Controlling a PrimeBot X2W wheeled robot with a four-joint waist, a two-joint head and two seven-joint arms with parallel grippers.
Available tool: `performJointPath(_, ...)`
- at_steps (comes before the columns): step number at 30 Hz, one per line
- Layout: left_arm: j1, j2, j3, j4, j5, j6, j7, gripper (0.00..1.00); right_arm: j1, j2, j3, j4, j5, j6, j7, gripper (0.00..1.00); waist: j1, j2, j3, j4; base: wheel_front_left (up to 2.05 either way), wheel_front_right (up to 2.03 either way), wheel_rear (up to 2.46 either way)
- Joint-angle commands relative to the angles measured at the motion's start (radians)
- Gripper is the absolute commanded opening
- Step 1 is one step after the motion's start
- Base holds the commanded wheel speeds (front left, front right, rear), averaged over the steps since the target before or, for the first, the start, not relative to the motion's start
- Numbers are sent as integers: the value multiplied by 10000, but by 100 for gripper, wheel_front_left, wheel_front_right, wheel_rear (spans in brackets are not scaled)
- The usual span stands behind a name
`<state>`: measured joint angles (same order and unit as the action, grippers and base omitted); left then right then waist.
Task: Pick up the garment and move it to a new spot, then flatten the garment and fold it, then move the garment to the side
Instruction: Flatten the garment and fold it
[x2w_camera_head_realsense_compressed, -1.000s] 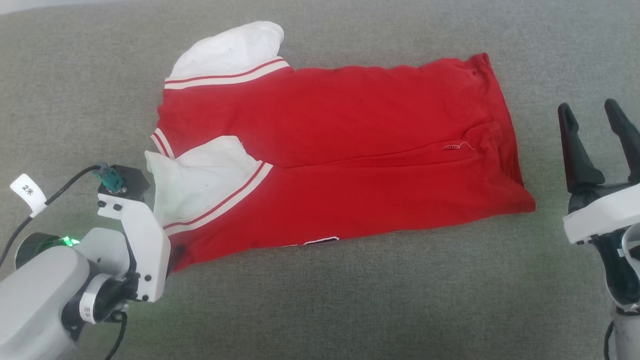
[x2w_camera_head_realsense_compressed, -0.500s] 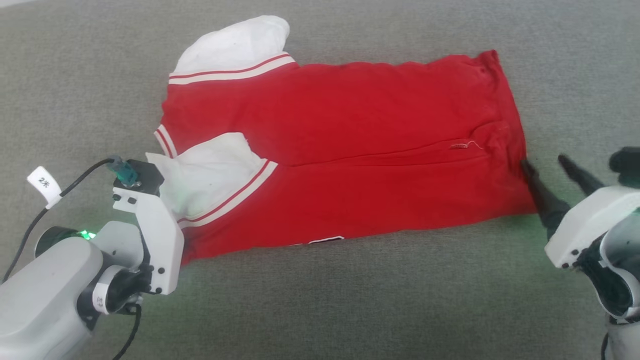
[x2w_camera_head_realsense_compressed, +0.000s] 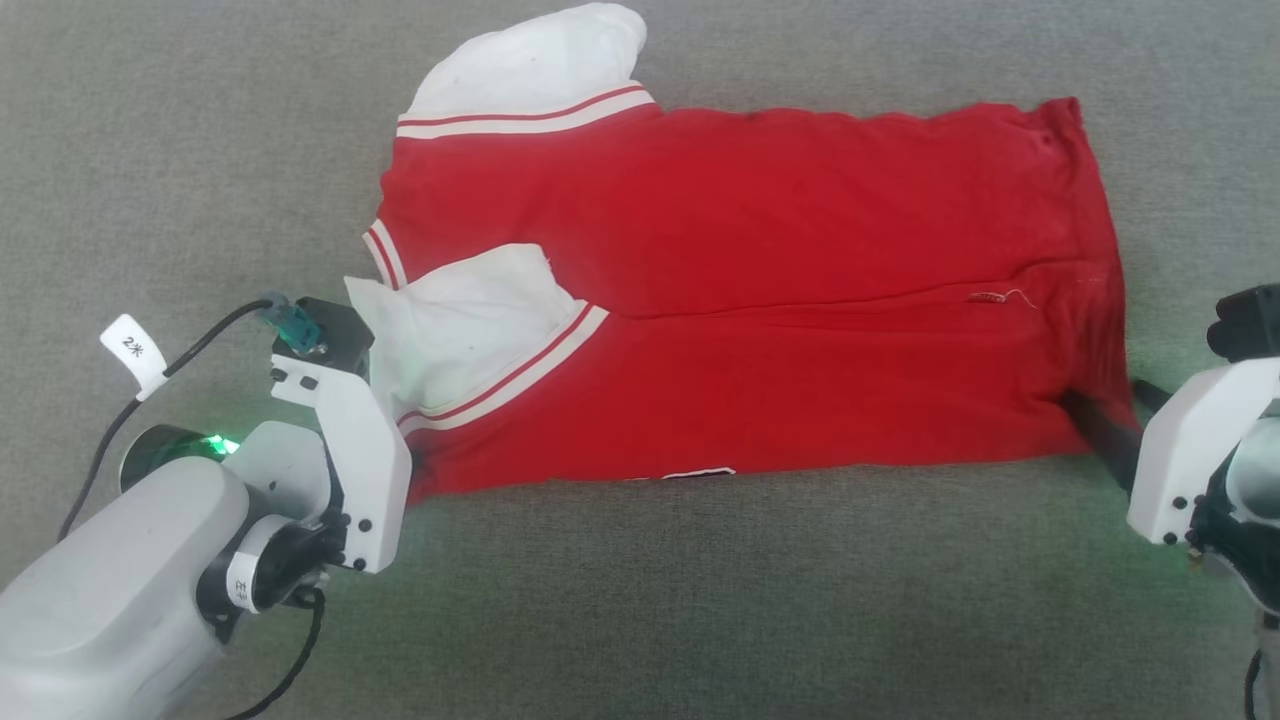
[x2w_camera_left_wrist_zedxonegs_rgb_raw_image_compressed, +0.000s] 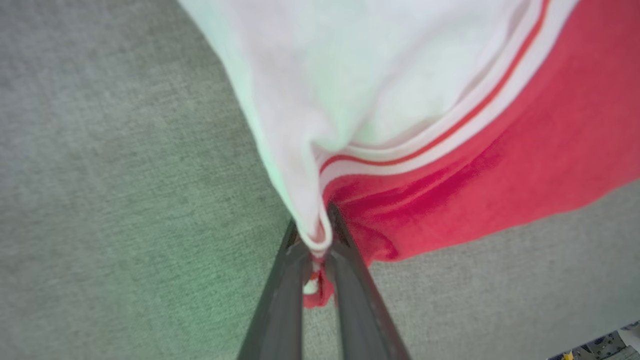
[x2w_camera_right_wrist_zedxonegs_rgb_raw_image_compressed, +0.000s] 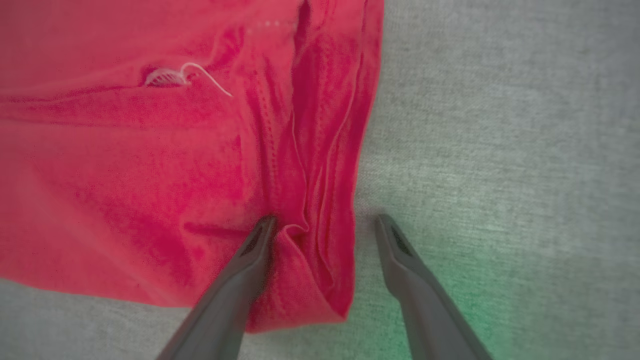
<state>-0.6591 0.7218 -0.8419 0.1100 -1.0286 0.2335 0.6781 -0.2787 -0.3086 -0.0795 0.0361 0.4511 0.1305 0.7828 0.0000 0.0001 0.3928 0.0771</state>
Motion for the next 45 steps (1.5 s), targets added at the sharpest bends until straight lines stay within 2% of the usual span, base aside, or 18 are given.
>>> performJointPath(1,243,-448,-360,207,82,-147,-32,0,219,155,201,397,-38,4,436,0,0,-1,55,68,0,0,0)
performJointPath(7,180,-523,-354,471,53,-275,-130,0,180,-40,317,158,111,2,1102,0,0,-1,64,150,0,0,0)
performJointPath(11,104,-279,-221,424,-61,-258,3,0,163,-245,335,-298,407,2,1552,0,0,-1,-13,130,0,0,0)
performJointPath(17,126,420,47,-289,-158,144,368,0,173,-745,80,-1205,831,2,2128,0,0,-1,-169,74,0,0,0)
performJointPath(22,346,1113,101,-1325,-31,700,700,0,510,-995,-177,-1948,974,2,2581,0,0,-1,-308,8,0,0,0)
performJointPath(26,689,1601,167,-2133,-56,1166,853,0,928,-968,-453,-2460,996,2,2852,0,0,-1,-361,-44,0,0,0)
performJointPath(31,1150,1756,90,-2617,-174,1517,835,0,1414,-651,-752,-2591,1030,2,2974,0,0,-1,-340,-92,0,0,0)
performJointPath(34,1382,1637,-27,-2558,-276,1529,849,0,1585,-374,-751,-2376,1019,2,2867,0,0,-1,-314,-134,0,0,0)
performJointPath(38,1456,1395,-118,-2189,-325,1332,710,0,1528,-196,-548,-1890,893,2,2581,0,0,-1,-280,-184,0,0,0)
performJointPath(39,1396,1314,-116,-2066,-284,1285,638,4,1448,-186,-495,-1719,844,2,2469,0,0,-1,-284,-191,0,0,0)
performJointPath(40,1335,1271,-120,-1943,-231,1226,565,23,1382,-160,-424,-1586,805,2,2369,0,0,-1,-298,-197,0,0,0)
performJointPath(41,1270,1253,-134,-1814,-158,1163,490,40,1329,-123,-375,-1446,740,2,2279,19,0,-1,-315,-209,0,0,0)
performJointPath(42,1218,1198,-128,-1696,-153,1145,459,93,1257,-93,-369,-1322,663,2,2153,42,0,-1,-334,-216,0,0,0)
performJointPath(43,1201,1153,-123,-1592,-182,1106,438,100,1201,-60,-338,-1212,609,1,2082,51,0,-1,-368,-222,0,0,0)
performJointPath(44,1182,1127,-133,-1507,-208,1073,457,100,1158,-36,-302,-1102,559,1,2017,53,0,-1,-406,-228,0,0,0)
performJointPath(45,1161,1130,-139,-1446,-217,1084,493,100,1124,-32,-278,-1003,561,1,1975,94,0,-1,-443,-234,0,0,0)
